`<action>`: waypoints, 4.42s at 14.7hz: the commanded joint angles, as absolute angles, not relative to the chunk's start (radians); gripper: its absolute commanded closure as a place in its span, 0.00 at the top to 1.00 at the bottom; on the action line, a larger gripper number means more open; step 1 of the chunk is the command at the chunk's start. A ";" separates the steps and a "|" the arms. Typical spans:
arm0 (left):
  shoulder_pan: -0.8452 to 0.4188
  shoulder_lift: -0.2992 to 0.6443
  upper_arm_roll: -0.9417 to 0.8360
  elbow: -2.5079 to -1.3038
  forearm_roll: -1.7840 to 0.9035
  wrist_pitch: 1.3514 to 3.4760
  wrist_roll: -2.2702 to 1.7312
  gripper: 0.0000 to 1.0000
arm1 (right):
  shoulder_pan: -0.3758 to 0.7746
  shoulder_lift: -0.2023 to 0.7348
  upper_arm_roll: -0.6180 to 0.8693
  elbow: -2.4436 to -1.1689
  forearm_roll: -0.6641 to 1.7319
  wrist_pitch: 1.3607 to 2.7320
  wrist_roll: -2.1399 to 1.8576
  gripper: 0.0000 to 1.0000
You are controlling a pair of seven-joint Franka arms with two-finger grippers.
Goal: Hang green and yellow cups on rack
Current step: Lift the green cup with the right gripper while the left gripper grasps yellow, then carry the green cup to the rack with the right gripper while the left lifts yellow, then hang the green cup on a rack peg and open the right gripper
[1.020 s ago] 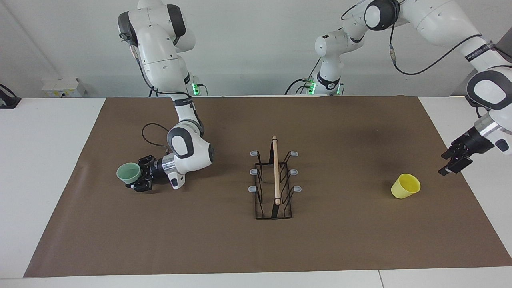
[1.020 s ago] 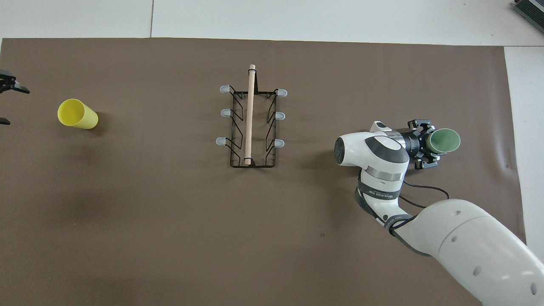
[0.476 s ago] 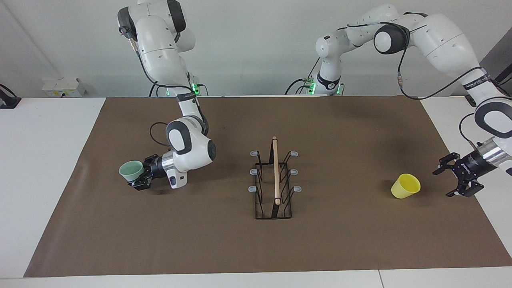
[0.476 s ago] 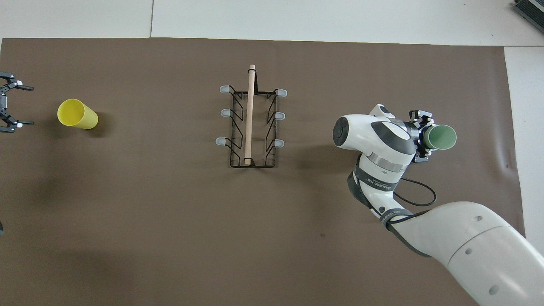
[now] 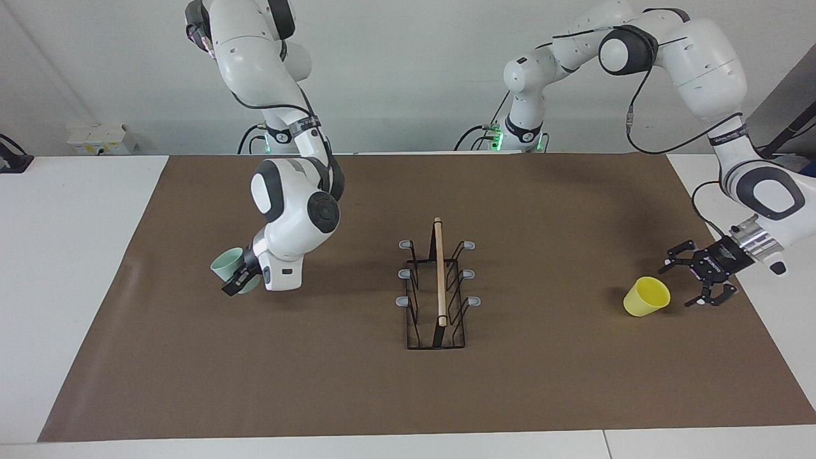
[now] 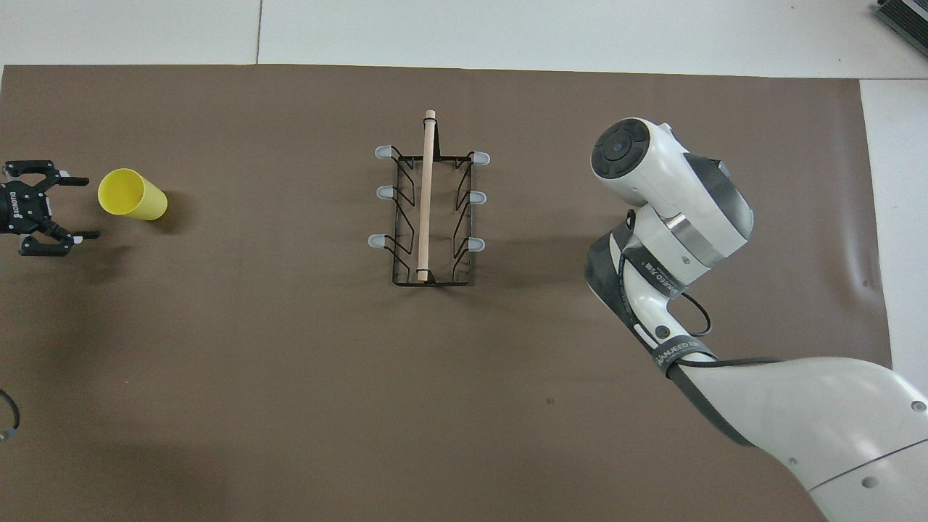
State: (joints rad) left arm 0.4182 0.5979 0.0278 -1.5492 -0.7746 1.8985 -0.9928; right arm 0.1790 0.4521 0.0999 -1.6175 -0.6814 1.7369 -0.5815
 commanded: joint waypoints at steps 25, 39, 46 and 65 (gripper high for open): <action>0.158 0.430 0.023 -1.861 -1.059 2.384 -0.931 0.00 | 0.123 0.045 0.107 -2.090 1.485 2.456 -1.424 0.00; -0.001 0.144 0.021 -1.835 -0.282 2.245 -0.945 0.00 | 0.270 0.024 0.107 -2.256 2.338 2.315 -2.093 0.00; -0.201 0.040 0.020 -1.845 -0.034 2.164 -0.960 0.00 | 0.298 0.086 0.104 -2.249 2.425 2.214 -2.305 0.00; -0.629 -0.005 0.014 -2.095 1.050 2.401 -1.941 0.00 | 0.318 0.311 0.106 -2.223 2.534 2.039 -2.574 0.00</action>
